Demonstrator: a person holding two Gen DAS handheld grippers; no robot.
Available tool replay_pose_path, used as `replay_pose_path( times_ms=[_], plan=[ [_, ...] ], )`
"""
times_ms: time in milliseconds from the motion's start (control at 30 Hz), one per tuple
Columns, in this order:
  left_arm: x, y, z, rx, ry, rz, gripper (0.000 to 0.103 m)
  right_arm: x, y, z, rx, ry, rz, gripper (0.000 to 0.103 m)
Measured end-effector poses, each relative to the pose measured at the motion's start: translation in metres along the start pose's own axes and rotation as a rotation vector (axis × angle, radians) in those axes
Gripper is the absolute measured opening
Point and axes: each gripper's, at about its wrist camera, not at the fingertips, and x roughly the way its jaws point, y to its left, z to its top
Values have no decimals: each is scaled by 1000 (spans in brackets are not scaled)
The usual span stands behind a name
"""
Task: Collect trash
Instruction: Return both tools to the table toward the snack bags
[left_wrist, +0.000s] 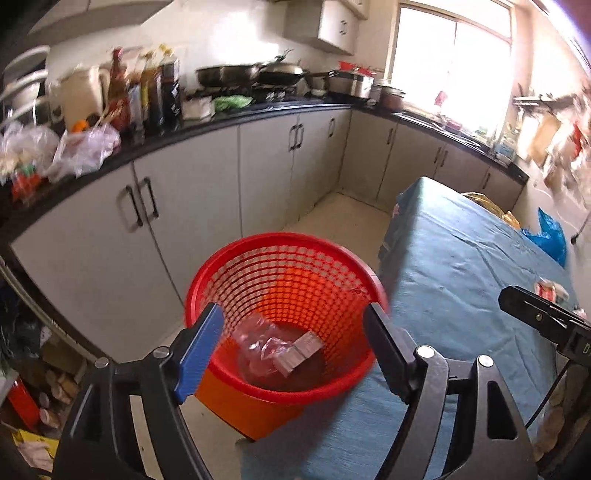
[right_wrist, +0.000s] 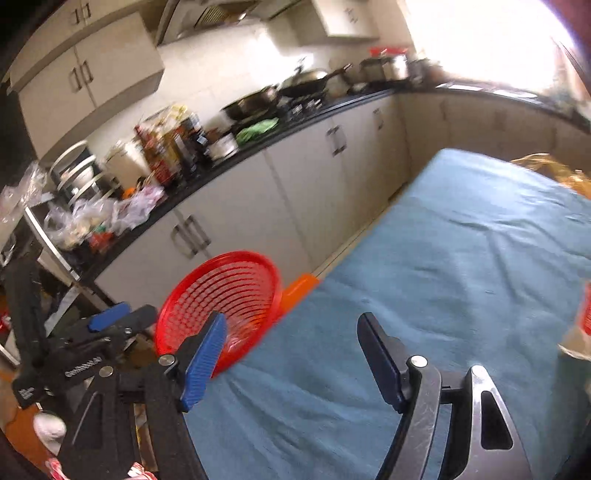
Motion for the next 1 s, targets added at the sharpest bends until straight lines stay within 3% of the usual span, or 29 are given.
replay_pose_path(
  times_ms=[233, 633, 800, 1000],
  plan=[
    [-15, -63, -7, 95, -9, -72, 84, -55, -51, -28, 83, -10, -49, 79],
    [-22, -191, -17, 255, 46, -259, 84, -178, -157, -88, 185, -65, -257, 80],
    [-9, -246, -17, 285, 89, -334, 84, -226, -203, -105, 239, -103, -365, 81],
    [22, -325, -18, 351, 150, -369, 84, -262, -250, -117, 364, -155, -402, 81]
  ],
)
